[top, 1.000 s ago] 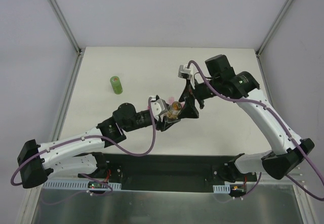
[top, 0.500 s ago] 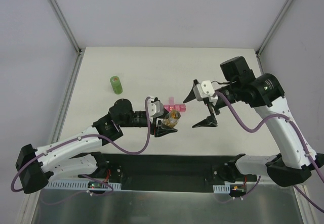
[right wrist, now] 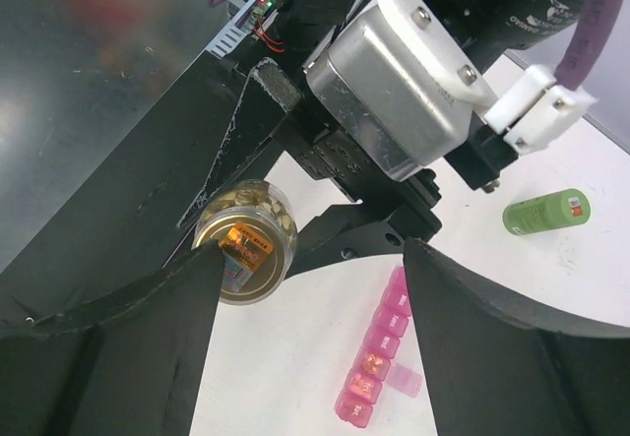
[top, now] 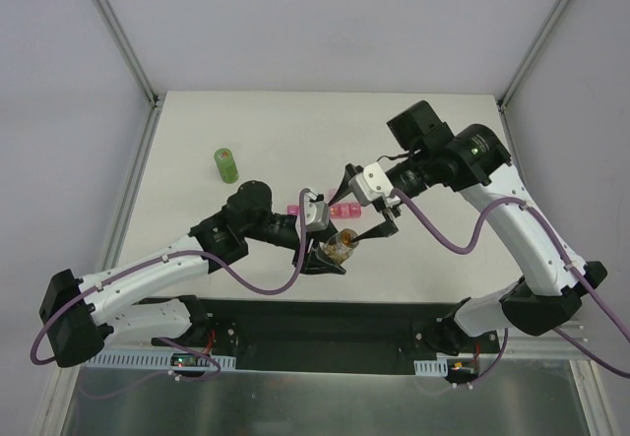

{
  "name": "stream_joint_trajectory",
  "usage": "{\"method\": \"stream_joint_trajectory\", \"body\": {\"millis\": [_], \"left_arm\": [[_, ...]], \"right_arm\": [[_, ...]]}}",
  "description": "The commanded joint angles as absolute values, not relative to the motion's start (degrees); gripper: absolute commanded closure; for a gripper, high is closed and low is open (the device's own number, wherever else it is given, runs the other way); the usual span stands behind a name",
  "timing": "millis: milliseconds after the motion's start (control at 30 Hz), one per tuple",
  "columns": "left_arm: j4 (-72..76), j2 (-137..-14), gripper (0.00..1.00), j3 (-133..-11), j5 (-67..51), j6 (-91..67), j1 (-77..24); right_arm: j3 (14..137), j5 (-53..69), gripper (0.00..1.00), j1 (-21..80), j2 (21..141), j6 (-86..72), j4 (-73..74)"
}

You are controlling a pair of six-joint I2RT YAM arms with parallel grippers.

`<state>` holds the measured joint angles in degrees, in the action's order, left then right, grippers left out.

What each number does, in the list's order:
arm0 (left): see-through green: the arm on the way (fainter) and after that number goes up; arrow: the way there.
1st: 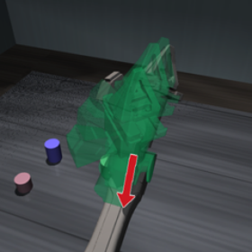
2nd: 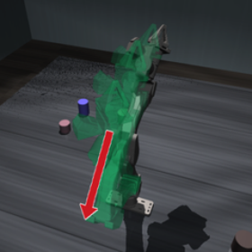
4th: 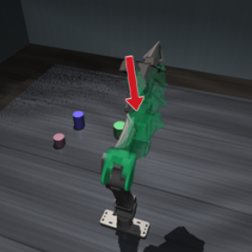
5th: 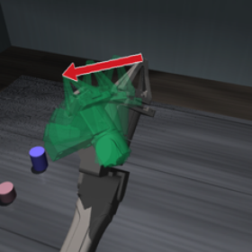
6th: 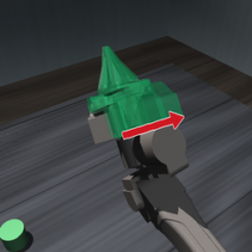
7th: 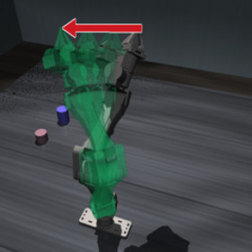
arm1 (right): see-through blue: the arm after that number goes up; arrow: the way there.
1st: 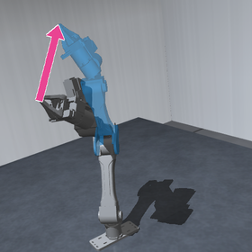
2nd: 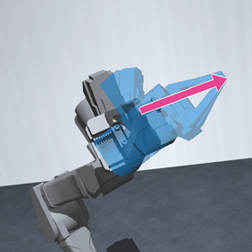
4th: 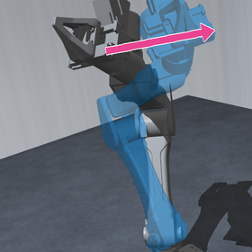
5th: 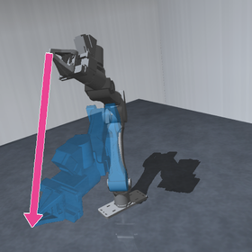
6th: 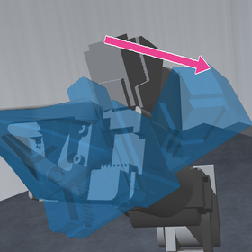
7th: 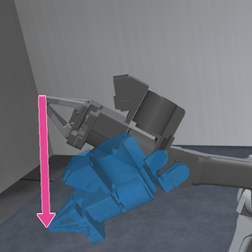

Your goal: Sort the pills into containers

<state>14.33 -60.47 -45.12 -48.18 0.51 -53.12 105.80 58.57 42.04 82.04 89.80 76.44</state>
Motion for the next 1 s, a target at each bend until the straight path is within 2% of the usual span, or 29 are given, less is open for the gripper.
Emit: {"method": "stream_joint_trajectory", "body": {"millis": [0, 367, 667, 967], "left_arm": [[16.35, -60.64, 1.00, -48.51, -52.21, 0.09, -52.47], [15.91, -60.03, 1.00, -47.64, -51.68, 0.09, -52.03], [15.56, -59.94, 1.00, -47.72, -52.21, 0.17, -51.77], [15.47, -59.59, 1.00, -48.16, -52.91, 0.09, -51.77]], "right_arm": [[105.73, 59.15, 0.25, 43.15, 80.16, 93.34, 94.22], [108.72, 60.64, 0.30, 43.15, 78.23, 89.56, 94.22], [103.54, 61.35, 0.30, 45.17, 76.73, 89.65, 94.66], [100.90, 57.05, 0.35, 47.11, 77.87, 90.35, 94.31]]}}
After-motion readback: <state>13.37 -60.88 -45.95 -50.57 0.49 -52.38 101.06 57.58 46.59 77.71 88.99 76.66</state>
